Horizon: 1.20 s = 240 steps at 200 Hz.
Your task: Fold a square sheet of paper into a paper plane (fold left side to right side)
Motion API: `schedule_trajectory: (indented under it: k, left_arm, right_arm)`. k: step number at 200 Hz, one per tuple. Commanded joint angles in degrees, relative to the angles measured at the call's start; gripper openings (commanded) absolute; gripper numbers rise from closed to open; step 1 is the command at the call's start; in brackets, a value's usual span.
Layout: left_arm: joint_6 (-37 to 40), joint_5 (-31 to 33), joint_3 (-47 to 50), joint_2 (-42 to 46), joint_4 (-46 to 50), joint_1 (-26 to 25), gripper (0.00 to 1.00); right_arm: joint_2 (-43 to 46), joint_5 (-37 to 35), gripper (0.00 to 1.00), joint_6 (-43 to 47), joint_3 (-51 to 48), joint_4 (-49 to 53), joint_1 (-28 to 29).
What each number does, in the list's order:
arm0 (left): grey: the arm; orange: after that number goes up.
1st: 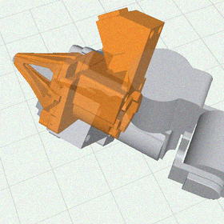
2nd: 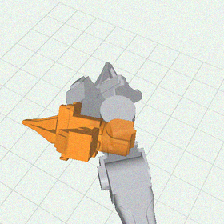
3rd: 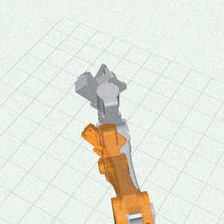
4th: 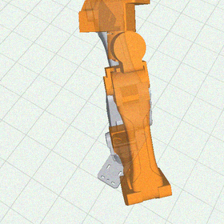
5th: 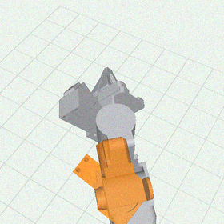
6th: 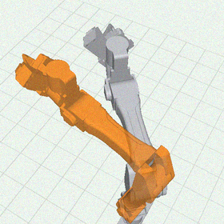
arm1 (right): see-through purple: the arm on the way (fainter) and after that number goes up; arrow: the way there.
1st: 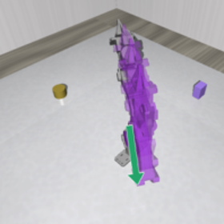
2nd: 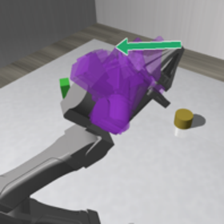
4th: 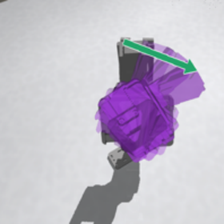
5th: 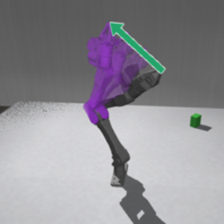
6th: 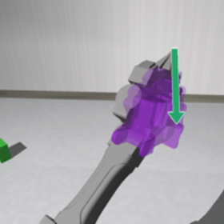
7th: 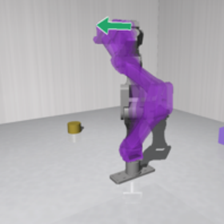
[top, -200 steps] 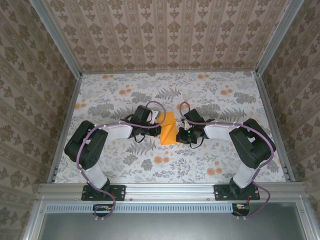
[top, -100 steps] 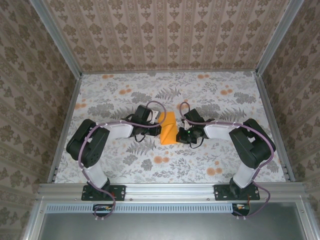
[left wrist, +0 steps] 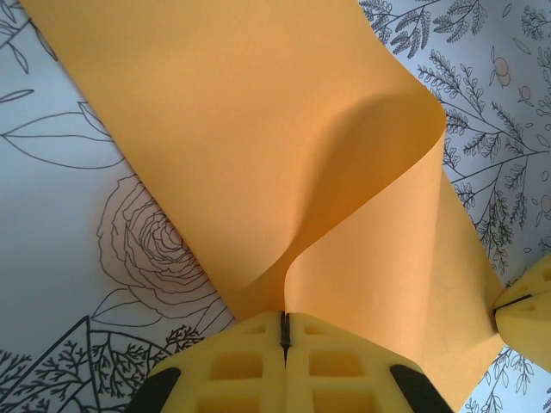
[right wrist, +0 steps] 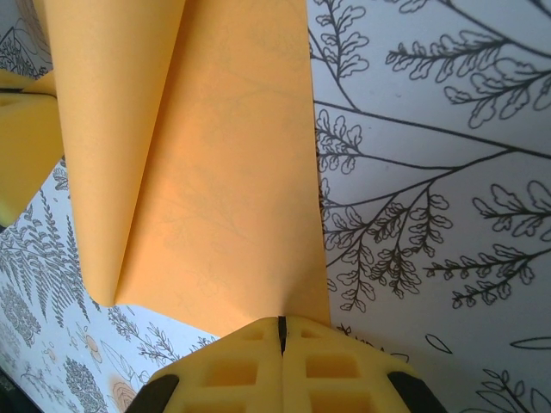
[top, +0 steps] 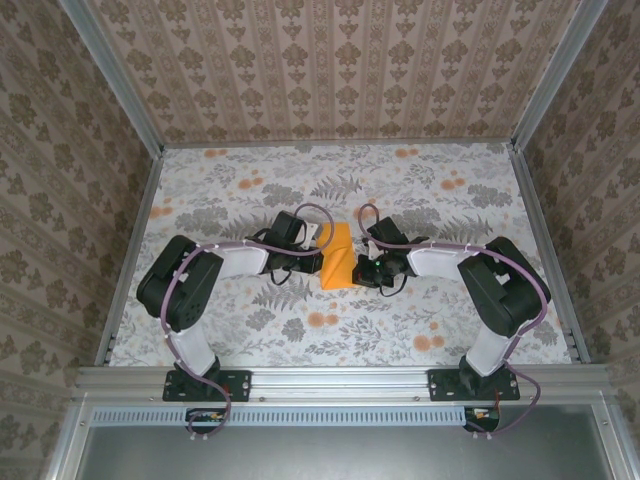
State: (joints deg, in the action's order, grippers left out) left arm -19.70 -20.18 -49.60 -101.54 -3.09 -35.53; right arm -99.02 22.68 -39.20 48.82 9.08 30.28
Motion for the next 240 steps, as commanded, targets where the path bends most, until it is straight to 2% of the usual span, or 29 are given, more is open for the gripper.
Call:
schedule_trajectory:
  k: [1,101,191,220,240]
  left_arm:
    - [1.25,-0.82,-1.03,-0.27,-0.76,0.37,0.00]
    - [1.59,-0.65,-1.85,-1.33,0.44,0.37,0.00]
    - [2.95,1.02,-2.95,-2.70,4.21,-0.50,0.00]
    - [3.18,1.61,-3.15,-2.40,4.84,-1.03,0.00]
    - [3.24,1.98,-3.04,-2.10,4.95,-1.29,0.00]
  right_arm:
    - [-1.80,-1.41,0.00,0.70,0.42,3.56,0.37]
    - [-1.88,-1.06,0.00,1.02,0.93,3.53,0.39]
    - [3.45,1.71,0.05,1.72,1.86,1.43,-0.59]
    - [7.04,4.48,0.05,-0.01,0.81,-2.89,-2.56]
    - [5.01,6.65,0.02,-3.23,1.64,-7.89,-2.95]
